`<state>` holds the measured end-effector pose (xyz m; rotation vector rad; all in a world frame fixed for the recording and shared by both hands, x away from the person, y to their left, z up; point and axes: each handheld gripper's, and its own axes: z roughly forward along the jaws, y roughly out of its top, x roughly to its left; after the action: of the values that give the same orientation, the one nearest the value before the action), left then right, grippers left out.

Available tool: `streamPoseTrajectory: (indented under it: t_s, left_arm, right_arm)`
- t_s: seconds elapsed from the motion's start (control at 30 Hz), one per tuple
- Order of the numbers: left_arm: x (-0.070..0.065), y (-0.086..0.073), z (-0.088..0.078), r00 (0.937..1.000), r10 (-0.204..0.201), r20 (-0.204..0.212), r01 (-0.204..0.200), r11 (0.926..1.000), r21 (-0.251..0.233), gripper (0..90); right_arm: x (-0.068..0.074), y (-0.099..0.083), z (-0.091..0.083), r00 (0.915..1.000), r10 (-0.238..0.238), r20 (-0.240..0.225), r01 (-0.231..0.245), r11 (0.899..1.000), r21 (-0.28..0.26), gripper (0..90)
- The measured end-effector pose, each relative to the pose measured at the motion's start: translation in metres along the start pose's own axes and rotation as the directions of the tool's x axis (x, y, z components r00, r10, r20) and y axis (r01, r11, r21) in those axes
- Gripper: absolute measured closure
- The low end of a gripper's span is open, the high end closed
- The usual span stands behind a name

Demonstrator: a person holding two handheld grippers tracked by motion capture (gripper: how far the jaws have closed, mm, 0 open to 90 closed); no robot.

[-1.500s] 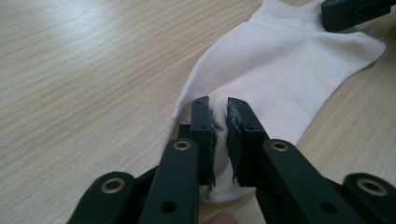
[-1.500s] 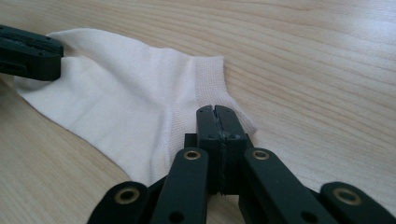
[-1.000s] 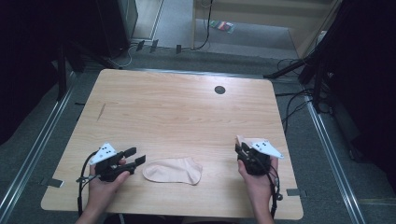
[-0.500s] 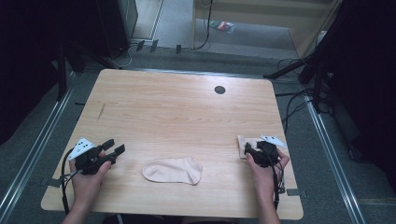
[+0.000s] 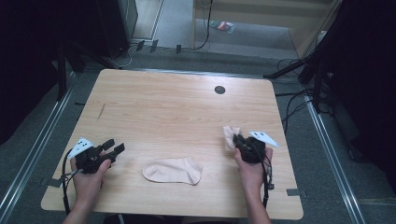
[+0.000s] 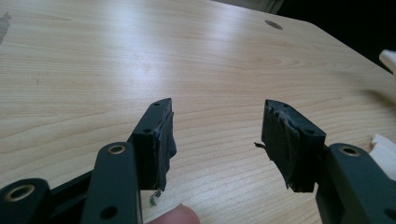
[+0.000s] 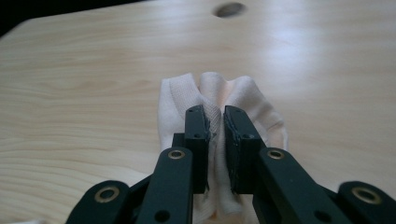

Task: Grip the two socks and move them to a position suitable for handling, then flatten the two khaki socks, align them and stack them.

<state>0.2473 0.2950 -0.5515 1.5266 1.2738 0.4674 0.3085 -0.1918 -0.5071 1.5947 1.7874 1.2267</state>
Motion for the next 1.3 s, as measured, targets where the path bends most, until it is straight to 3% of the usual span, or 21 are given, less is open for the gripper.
streamPoseTrajectory:
  t_s: [0.03,0.07,0.1,0.13,0.17,0.3,0.33,0.37,0.5,0.57,0.6,0.63,0.77,0.93,1.13,1.2,1.3]
  left_arm:
    - [0.000,0.000,0.000,1.0000,0.000,0.000,0.000,1.0000,0.000,44.7]
    - [0.000,0.000,0.000,1.0000,0.002,0.000,-0.002,1.0000,0.000,44.7]
    - [-0.001,-0.001,0.000,0.9999,0.013,0.002,-0.013,0.9999,0.008,44.6]
    - [-0.001,-0.001,0.000,0.9999,0.013,0.002,-0.013,0.9999,0.008,44.5]
    - [-0.002,-0.001,0.000,0.9998,0.019,0.000,-0.019,0.9998,0.009,44.5]
    - [-0.002,-0.001,0.000,0.9998,0.020,0.000,-0.020,0.9998,0.009,44.5]
    - [-0.002,-0.001,0.001,0.9998,0.017,-0.002,-0.017,0.9998,0.009,44.5]
    - [-0.002,-0.001,0.001,0.9999,0.016,-0.002,-0.016,0.9998,0.009,44.5]
    - [-0.002,-0.001,0.002,0.9999,0.012,-0.005,-0.012,0.9999,0.006,44.6]
    - [-0.002,-0.001,0.002,0.9999,0.016,-0.003,-0.016,0.9999,0.005,45.9]
    - [-0.002,-0.001,0.002,0.9998,0.018,-0.001,-0.018,0.9998,0.004,45.9]
    - [-0.003,-0.001,0.002,0.9996,0.028,-0.003,-0.028,0.9996,0.011,47.5]
    - [-0.006,-0.001,0.004,0.9988,0.047,-0.014,-0.047,0.9988,0.017,47.8]
    - [-0.008,-0.001,0.005,0.9982,0.056,-0.022,-0.055,0.9983,0.016,49.5]
    - [-0.008,0.000,0.006,0.9983,0.053,-0.025,-0.052,0.9984,0.022,48.8]
    - [-0.007,0.000,0.006,0.9985,0.050,-0.022,-0.050,0.9984,0.025,48.6]
    - [-0.007,0.000,0.006,0.9985,0.050,-0.021,-0.050,0.9984,0.027,48.5]
  right_arm:
    - [0.012,0.005,0.002,0.9994,-0.017,-0.030,0.017,1.000,-0.002,80.8]
    - [0.012,0.005,0.002,0.9994,-0.017,-0.030,0.017,1.000,-0.002,80.8]
    - [0.035,0.012,0.010,0.9957,-0.037,-0.085,0.037,0.999,-0.001,80.7]
    - [0.035,0.012,0.010,0.9957,-0.037,-0.085,0.037,0.999,-0.001,80.7]
    - [0.058,0.015,0.025,0.9891,-0.062,-0.133,0.066,0.998,0.024,80.5]
    - [0.087,0.011,0.057,0.9845,-0.123,-0.125,0.134,0.987,0.083,80.2]
    - [0.087,0.011,0.057,0.9845,-0.123,-0.125,0.134,0.987,0.083,80.2]
    - [0.097,0.008,0.073,0.9862,-0.106,-0.128,0.121,0.986,0.116,80.0]
    - [0.109,0.004,0.088,0.9885,-0.061,-0.138,0.080,0.988,0.132,78.7]
    - [0.115,-0.001,0.096,0.9859,-0.074,-0.150,0.097,0.983,0.156,70.5]
    - [0.115,-0.001,0.096,0.9859,-0.074,-0.150,0.097,0.983,0.156,70.5]
    - [0.117,-0.005,0.101,0.9828,-0.074,-0.169,0.106,0.976,0.189,63.5]
    - [0.115,-0.004,0.099,0.9803,-0.059,-0.189,0.091,0.981,0.170,56.4]
    - [0.115,0.007,0.086,0.9785,-0.068,-0.195,0.089,0.990,0.105,67.9]
    - [0.118,0.016,0.082,0.9721,-0.102,-0.211,0.124,0.988,0.095,73.0]
    - [0.120,0.016,0.085,0.9710,-0.106,-0.214,0.134,0.984,0.121,74.0]
    - [0.126,0.011,0.095,0.9623,-0.109,-0.249,0.159,0.968,0.192,74.2]
